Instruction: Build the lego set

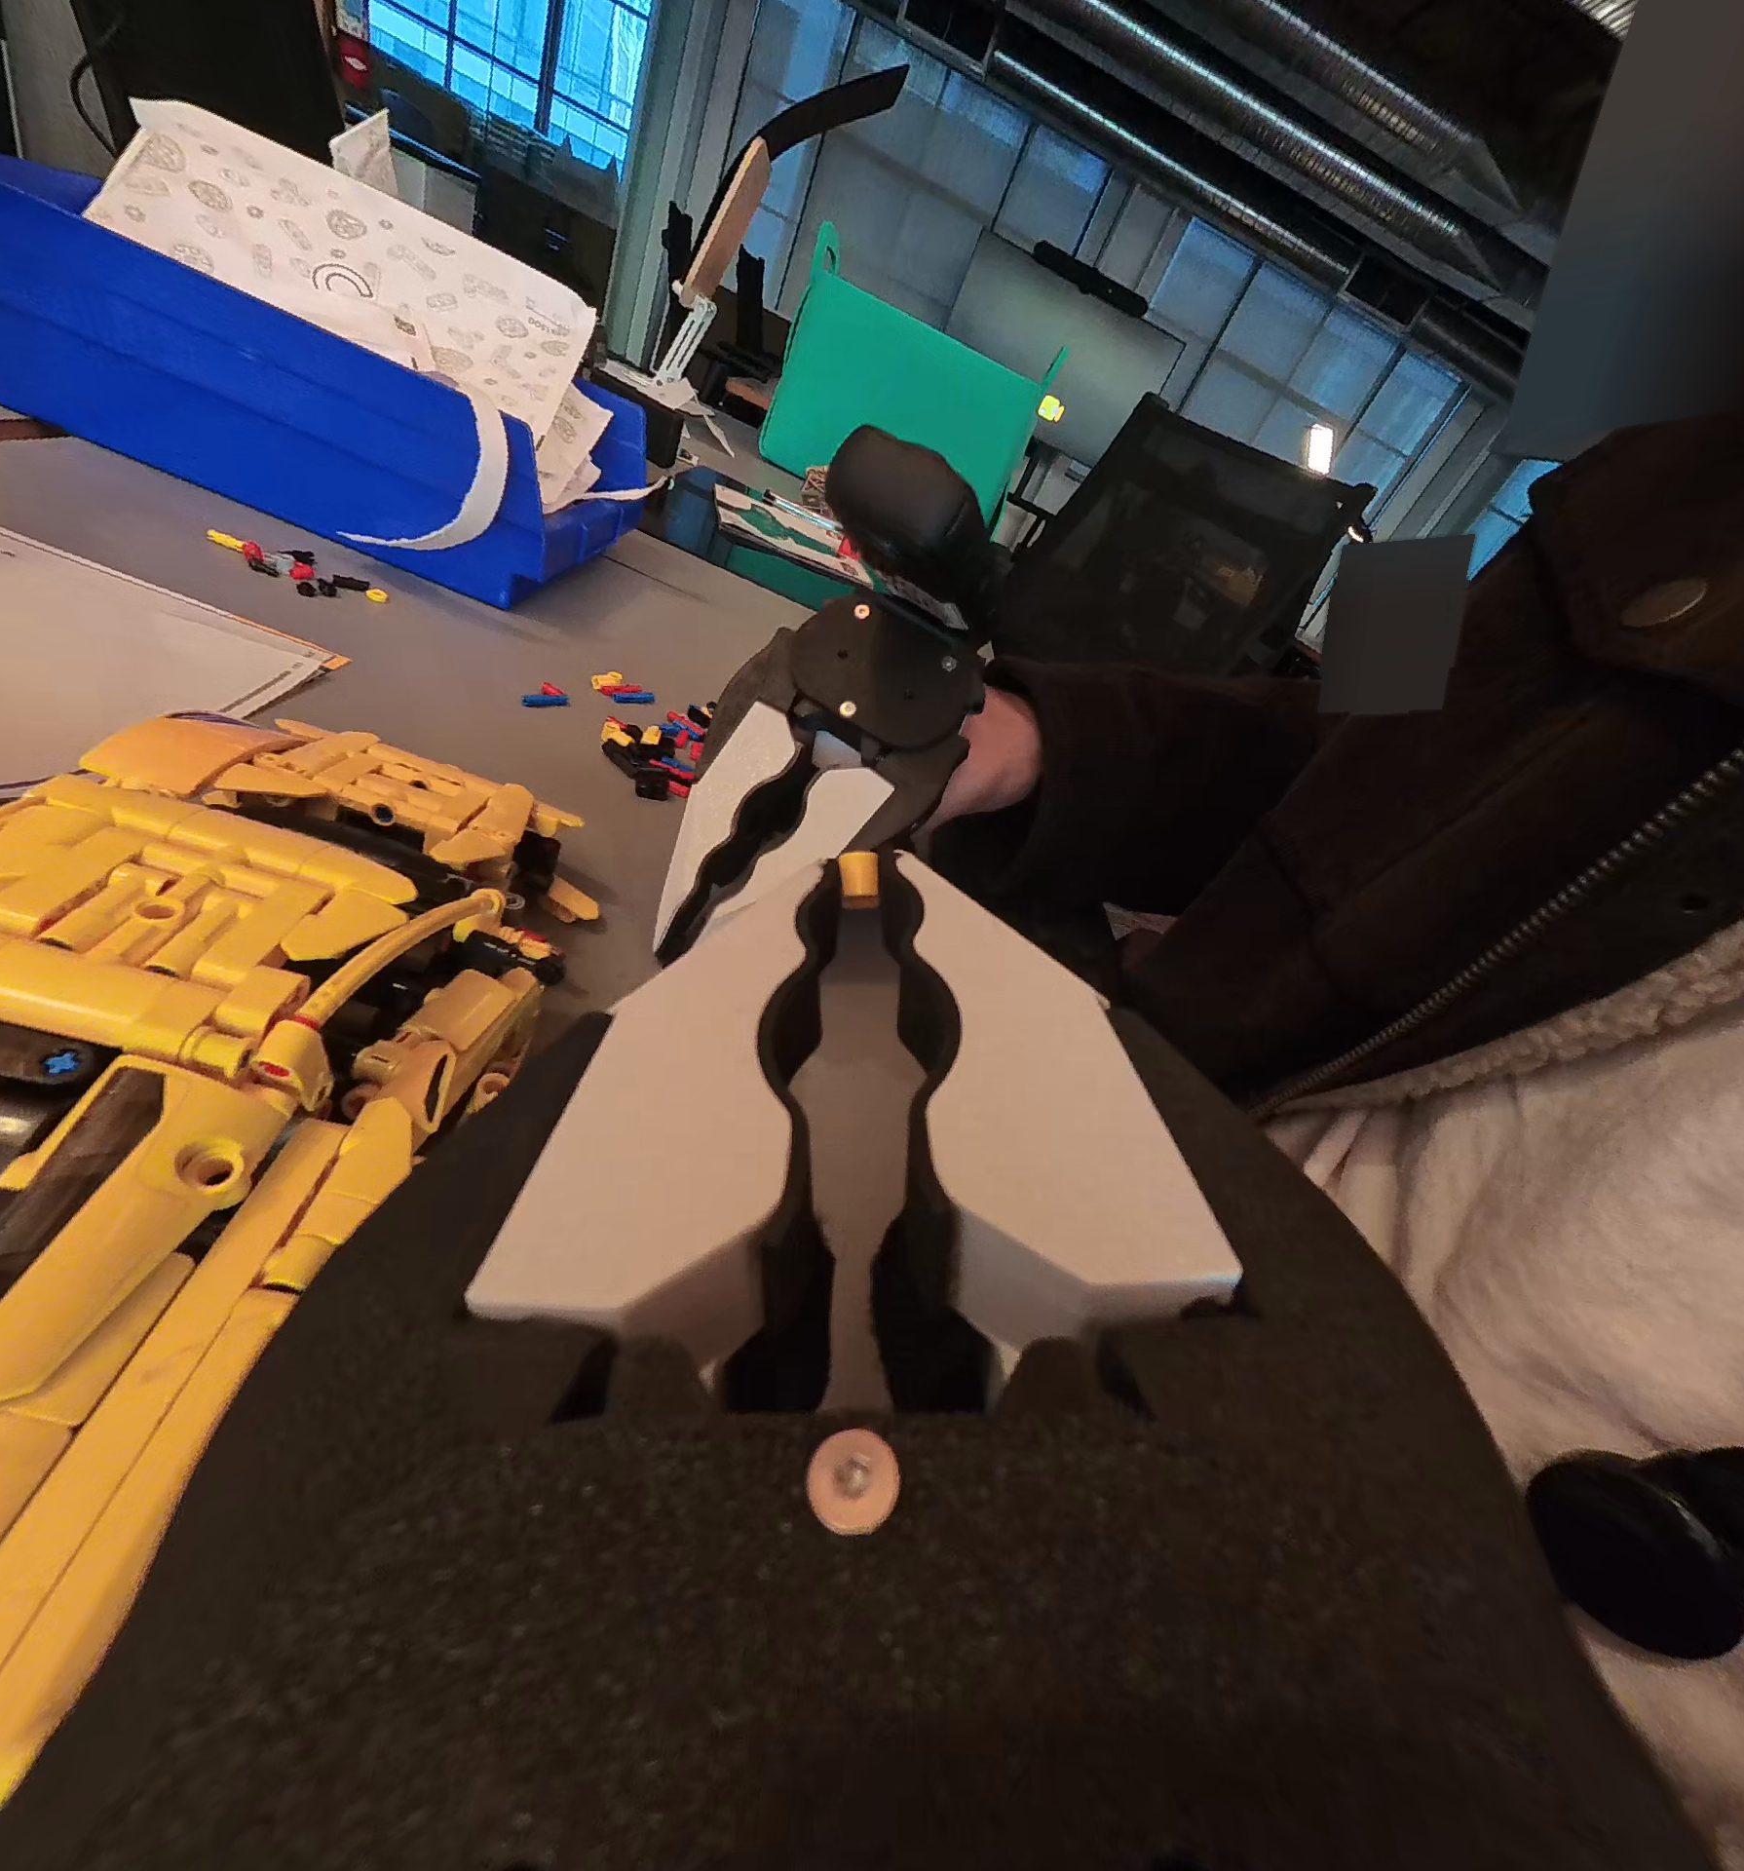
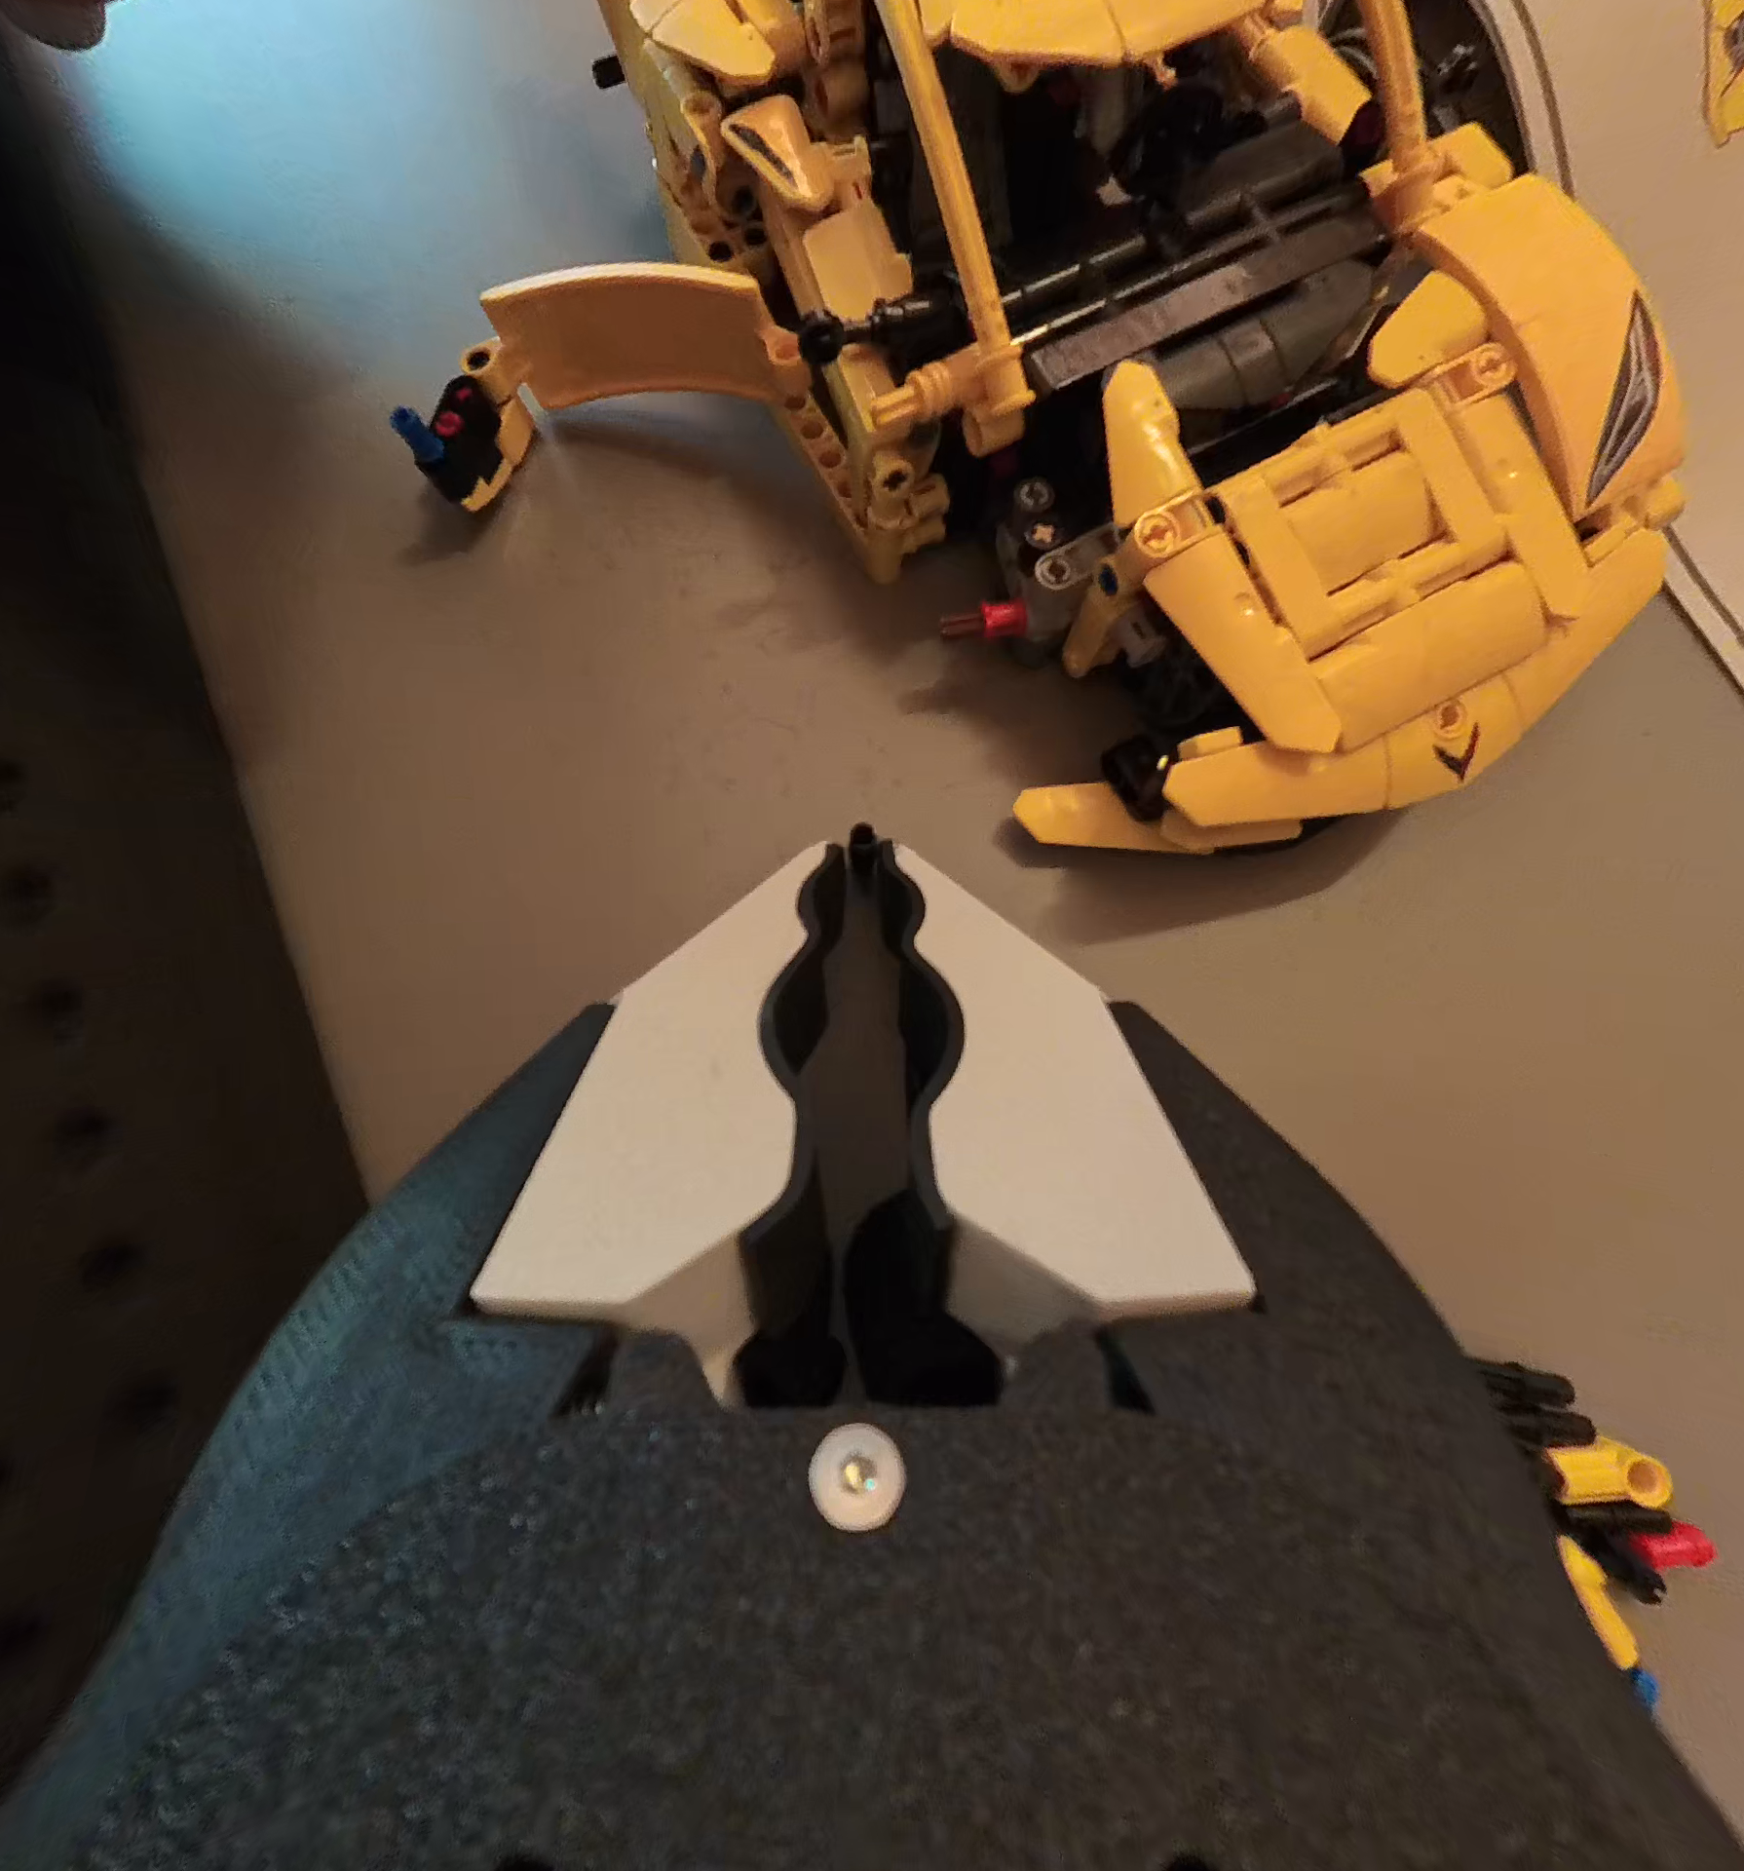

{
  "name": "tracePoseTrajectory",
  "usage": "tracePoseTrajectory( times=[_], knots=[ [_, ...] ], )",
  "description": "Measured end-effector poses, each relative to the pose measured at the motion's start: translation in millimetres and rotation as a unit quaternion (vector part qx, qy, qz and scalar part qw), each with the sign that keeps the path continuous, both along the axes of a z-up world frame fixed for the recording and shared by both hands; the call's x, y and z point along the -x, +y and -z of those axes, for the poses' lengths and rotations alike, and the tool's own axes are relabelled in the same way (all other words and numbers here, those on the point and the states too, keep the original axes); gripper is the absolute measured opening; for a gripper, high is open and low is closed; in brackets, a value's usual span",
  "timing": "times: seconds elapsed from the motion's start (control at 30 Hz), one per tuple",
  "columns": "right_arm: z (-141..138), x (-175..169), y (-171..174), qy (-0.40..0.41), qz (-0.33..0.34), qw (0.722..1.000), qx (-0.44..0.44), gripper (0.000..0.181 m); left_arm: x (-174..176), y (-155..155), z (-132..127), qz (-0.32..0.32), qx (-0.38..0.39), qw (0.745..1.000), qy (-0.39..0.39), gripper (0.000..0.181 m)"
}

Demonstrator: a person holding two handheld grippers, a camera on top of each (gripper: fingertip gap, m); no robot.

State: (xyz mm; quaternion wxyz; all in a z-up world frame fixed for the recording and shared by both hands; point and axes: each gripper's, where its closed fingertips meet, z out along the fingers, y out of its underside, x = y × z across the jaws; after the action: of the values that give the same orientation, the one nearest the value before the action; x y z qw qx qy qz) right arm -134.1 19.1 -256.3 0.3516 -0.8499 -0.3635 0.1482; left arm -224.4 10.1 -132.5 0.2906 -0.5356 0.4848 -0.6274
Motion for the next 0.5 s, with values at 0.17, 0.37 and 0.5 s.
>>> tracePoseTrajectory(
  times=[0.17, 0.37, 0.5],
  knots=[
    [-0.7, 0.4, -0.4, 0.004, 0.001, 1.0, 0.005, 0.011, -0.1, 0.7, 0.4, -0.001, 0.001, 1.0, 0.001, 0.007],
    [-4.2, -2.6, 0.8, -0.001, 0.004, 1.0, -0.001, 0.015, -0.1, 1.3, 0.2, -0.002, 0.003, 1.0, 0.0, 0.007],
    [-1.8, -4.7, 0.4, 0.007, 0.011, 1.0, 0.012, 0.015, -0.3, 1.0, 0.5, -0.001, 0.003, 1.0, 0.001, 0.007]
  ],
)
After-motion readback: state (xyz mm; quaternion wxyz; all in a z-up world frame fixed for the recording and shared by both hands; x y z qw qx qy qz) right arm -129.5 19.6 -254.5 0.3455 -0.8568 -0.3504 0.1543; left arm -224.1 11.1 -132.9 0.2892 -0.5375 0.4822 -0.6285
